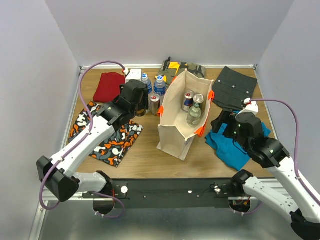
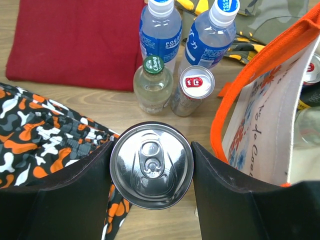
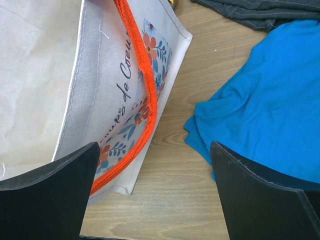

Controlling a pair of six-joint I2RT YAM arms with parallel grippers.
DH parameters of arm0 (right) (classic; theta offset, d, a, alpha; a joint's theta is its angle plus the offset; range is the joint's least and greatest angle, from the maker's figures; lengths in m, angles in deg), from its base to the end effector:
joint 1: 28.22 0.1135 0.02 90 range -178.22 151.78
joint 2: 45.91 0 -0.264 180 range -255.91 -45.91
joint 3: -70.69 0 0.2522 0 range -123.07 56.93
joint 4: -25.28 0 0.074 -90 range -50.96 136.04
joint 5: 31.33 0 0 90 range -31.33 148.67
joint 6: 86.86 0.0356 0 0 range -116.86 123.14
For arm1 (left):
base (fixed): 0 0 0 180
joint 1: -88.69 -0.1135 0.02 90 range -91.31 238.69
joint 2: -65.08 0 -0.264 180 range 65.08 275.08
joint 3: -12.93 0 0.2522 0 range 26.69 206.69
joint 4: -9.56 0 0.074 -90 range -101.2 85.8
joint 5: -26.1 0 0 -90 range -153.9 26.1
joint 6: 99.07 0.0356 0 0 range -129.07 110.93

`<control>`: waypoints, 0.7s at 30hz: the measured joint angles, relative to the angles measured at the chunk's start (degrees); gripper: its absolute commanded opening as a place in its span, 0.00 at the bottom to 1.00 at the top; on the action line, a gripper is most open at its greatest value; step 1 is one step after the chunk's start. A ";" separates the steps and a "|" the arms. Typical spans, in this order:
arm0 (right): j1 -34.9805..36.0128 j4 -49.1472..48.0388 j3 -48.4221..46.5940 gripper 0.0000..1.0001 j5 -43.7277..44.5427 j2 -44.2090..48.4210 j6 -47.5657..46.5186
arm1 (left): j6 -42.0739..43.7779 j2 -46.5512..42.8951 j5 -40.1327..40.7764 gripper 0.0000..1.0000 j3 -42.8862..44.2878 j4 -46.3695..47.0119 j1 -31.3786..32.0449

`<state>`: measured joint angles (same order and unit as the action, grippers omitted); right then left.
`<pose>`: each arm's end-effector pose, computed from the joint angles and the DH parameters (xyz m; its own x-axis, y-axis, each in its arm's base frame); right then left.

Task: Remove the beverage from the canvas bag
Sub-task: Place the drink at the center of the board.

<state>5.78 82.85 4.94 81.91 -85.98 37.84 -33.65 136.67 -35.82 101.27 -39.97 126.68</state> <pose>0.1205 0.0643 0.3364 -0.4945 0.2974 -0.8167 0.0552 0.9485 0.3120 0.2205 -0.1510 0.3796 -0.4842 -0.0875 -0.8706 0.0327 0.9925 -0.1180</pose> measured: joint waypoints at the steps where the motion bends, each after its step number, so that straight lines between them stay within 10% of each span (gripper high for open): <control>1: 0.00 0.00 0.00 1.00 0.02 0.17 0.00 | -0.17 0.42 -0.20 0.00 -0.52 0.68 -0.07; 21: 0.00 0.09 0.00 1.00 0.11 1.14 0.31 | -0.74 9.22 -3.58 0.00 -8.41 13.33 -1.11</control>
<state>5.78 82.94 4.94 82.02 -84.85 38.15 -34.40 145.90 -39.41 92.86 -26.63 125.57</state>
